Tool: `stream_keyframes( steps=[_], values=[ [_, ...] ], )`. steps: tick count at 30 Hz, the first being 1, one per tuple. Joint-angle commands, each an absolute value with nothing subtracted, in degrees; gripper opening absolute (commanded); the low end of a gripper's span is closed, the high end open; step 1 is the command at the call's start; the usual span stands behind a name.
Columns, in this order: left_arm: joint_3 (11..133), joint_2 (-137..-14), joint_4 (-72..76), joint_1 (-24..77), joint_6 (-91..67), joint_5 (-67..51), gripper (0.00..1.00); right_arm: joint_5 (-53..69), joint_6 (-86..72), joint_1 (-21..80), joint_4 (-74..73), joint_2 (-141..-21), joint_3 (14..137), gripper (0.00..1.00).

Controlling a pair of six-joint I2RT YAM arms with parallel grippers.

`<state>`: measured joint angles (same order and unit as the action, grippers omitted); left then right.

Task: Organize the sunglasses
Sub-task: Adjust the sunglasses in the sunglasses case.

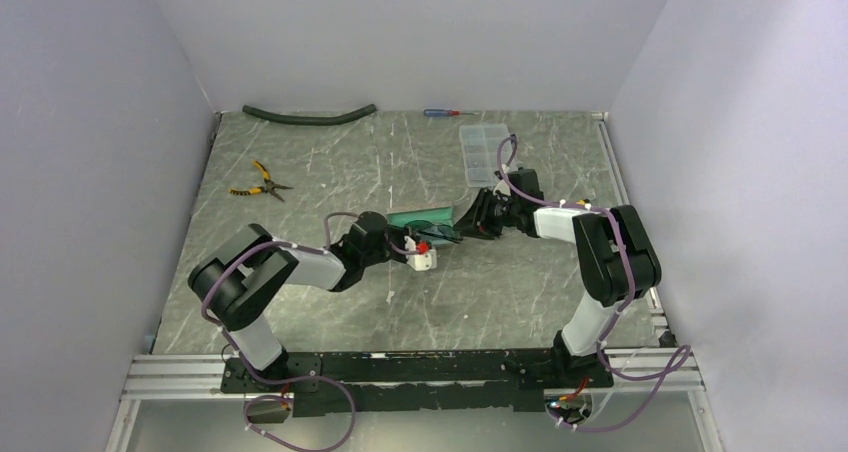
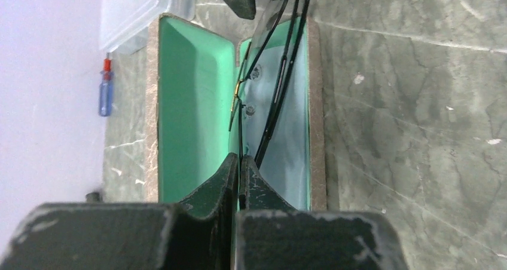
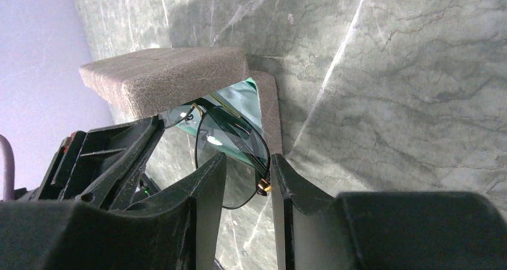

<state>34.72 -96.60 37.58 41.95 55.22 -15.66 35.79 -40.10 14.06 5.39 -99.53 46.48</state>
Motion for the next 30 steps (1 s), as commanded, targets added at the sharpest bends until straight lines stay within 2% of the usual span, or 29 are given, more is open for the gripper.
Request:
stream_keyframes(
  steps=[1,10,30],
  values=[
    [30.92,-95.94,45.81,44.02,54.69,-6.52,0.03,37.01,-39.19,14.32,5.38,-96.73,48.09,0.38],
    [25.36,-93.30,54.81,46.46,51.10,2.02,0.03,36.38,-35.96,14.33,2.74,-95.60,49.70,0.42],
    [28.28,-100.95,63.93,46.24,53.32,4.29,0.03,37.53,-35.77,14.50,2.89,-95.24,50.62,0.45]
  ],
)
